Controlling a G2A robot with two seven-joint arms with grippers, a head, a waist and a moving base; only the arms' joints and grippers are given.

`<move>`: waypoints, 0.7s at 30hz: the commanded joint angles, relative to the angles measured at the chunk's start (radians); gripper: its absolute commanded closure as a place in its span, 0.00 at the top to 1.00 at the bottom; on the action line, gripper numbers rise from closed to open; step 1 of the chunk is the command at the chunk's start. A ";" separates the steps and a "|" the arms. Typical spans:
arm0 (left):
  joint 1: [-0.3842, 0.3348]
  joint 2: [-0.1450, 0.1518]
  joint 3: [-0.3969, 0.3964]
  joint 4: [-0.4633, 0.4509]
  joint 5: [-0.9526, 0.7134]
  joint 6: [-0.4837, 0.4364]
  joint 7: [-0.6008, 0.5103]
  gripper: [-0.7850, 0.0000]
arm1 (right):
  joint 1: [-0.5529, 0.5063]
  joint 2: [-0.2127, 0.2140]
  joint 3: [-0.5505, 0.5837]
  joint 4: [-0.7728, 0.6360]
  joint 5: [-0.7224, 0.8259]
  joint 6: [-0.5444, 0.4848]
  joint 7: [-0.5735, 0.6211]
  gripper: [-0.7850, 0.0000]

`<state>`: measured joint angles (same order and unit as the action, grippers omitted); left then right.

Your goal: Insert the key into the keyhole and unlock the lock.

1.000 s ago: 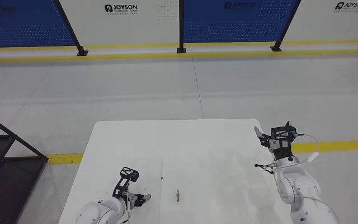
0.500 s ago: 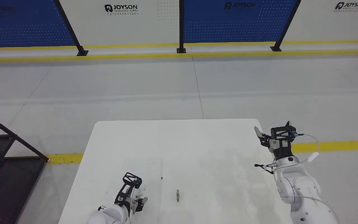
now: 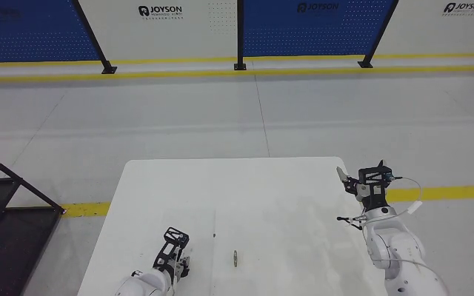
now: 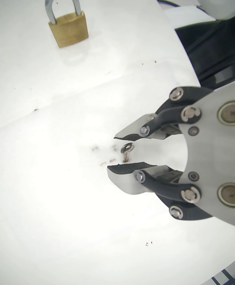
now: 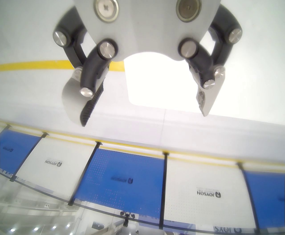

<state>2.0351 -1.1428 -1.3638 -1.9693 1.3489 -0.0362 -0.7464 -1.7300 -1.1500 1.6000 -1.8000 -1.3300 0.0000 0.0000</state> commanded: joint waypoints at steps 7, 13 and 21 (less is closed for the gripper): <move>-0.005 0.000 0.006 0.007 0.009 0.007 0.012 0.09 | 0.000 0.000 0.000 0.000 0.000 0.000 0.000 1.00; -0.003 0.001 0.005 0.003 0.010 0.011 0.023 0.00 | 0.000 0.000 0.000 0.000 0.000 0.000 0.000 1.00; 0.018 0.004 -0.014 -0.026 0.002 0.009 0.045 0.00 | 0.000 0.000 0.000 0.000 0.000 0.000 0.000 1.00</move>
<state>2.0500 -1.1392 -1.3754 -1.9910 1.3512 -0.0248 -0.7046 -1.7300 -1.1500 1.6000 -1.8000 -1.3300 0.0000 0.0000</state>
